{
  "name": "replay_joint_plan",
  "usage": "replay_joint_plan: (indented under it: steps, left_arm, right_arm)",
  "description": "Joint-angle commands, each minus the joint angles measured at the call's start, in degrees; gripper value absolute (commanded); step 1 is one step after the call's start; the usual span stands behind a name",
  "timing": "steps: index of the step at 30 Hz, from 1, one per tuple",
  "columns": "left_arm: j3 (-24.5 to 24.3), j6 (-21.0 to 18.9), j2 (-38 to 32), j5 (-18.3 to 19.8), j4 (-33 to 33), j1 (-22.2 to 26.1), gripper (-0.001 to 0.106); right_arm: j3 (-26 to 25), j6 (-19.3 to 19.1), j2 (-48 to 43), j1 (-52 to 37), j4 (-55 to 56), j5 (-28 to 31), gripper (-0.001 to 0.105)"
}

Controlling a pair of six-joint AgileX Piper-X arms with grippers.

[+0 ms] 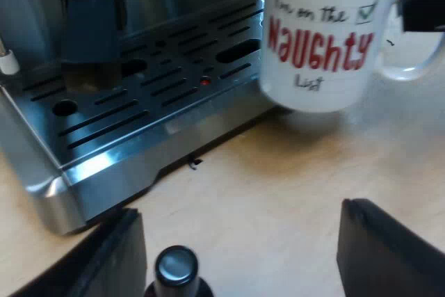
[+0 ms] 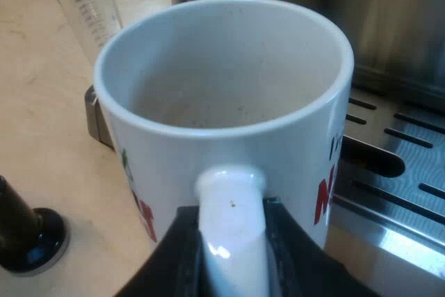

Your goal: Place mug into machine

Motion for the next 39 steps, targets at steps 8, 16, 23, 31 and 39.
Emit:
replay_joint_plan:
  steps: [8, 16, 23, 31, 39]
  left_arm:
    - [1.01, 0.57, -0.02, 2.19, -3.31, -0.04, 0.072]
    - [1.01, 0.57, -0.02, 2.19, -3.31, -0.04, 0.072]
    - [1.01, 0.57, -0.02, 2.19, -3.31, -0.04, 0.072]
    - [1.01, 0.57, -0.02, 2.19, -3.31, -0.04, 0.072]
    - [1.01, 0.57, -0.02, 2.19, -3.31, -0.04, 0.072]
  right_arm:
    - [-2.70, -0.29, 5.51, 0.20, -9.07, 0.00, 0.000]
    - [-8.41, -0.40, 11.84, 0.20, -9.07, 0.00, 0.000]
    - [-12.09, -0.40, 16.76, 0.20, -9.25, 0.00, 0.000]
    - [-14.73, -0.40, 20.86, 0.20, -9.75, 0.00, 0.000]
    - [-14.72, -0.72, 24.51, 3.15, -14.46, 6.50, 0.000]
